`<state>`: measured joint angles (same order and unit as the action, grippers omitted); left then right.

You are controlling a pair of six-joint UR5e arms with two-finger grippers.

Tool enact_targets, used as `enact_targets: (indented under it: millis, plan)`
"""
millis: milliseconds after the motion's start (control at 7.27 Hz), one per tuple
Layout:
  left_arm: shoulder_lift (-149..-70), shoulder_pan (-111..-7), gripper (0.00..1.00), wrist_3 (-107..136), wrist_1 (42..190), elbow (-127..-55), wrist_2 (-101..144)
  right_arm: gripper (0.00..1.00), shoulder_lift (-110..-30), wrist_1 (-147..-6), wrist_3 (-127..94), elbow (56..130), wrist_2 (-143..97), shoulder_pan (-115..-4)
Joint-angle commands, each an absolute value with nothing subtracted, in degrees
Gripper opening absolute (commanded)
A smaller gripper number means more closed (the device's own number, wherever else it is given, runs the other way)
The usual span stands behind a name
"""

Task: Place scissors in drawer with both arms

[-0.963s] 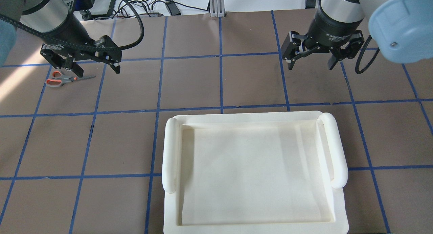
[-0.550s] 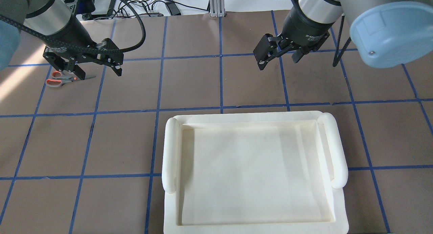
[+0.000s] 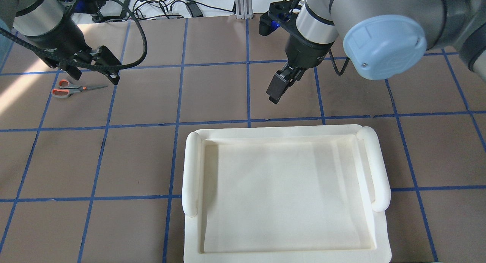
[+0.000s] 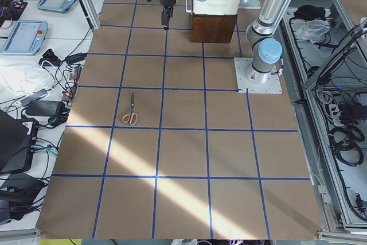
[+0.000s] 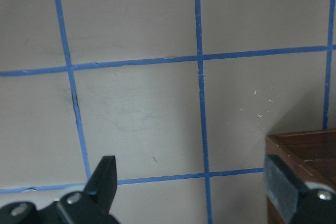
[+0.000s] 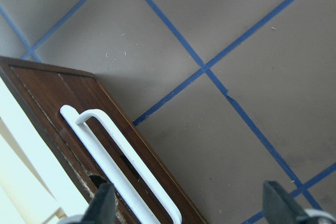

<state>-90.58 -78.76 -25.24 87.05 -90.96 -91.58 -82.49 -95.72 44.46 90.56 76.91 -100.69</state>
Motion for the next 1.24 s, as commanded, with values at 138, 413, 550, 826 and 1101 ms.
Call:
enact_targets:
  millis: [138,413,550,826,1101]
  plan:
    - [-93.8,-69.3,1.00,-46.4,84.9,-90.9,-92.2,0.96,-79.9,-92.1,74.9,90.0,81.2,-101.8]
    - [-97.3,-65.3,1.00,-55.9,82.3,-90.8,-92.0,0.97,-76.4,-92.9,80.0,89.7,81.8,-104.5]
    - [-99.2,-64.2,1.00,-61.2,78.4,-90.8,-92.0,0.97,-74.2,-94.5,79.8,89.7,82.0,-106.6]
    - [-103.3,-63.1,1.00,-67.8,74.3,-90.8,-91.9,0.95,-72.2,-95.3,79.9,89.7,82.0,-106.9]
    - [-108.5,-61.1,1.00,-76.9,66.0,-90.7,-91.8,0.91,-70.6,-95.1,78.9,89.9,82.0,-106.9]
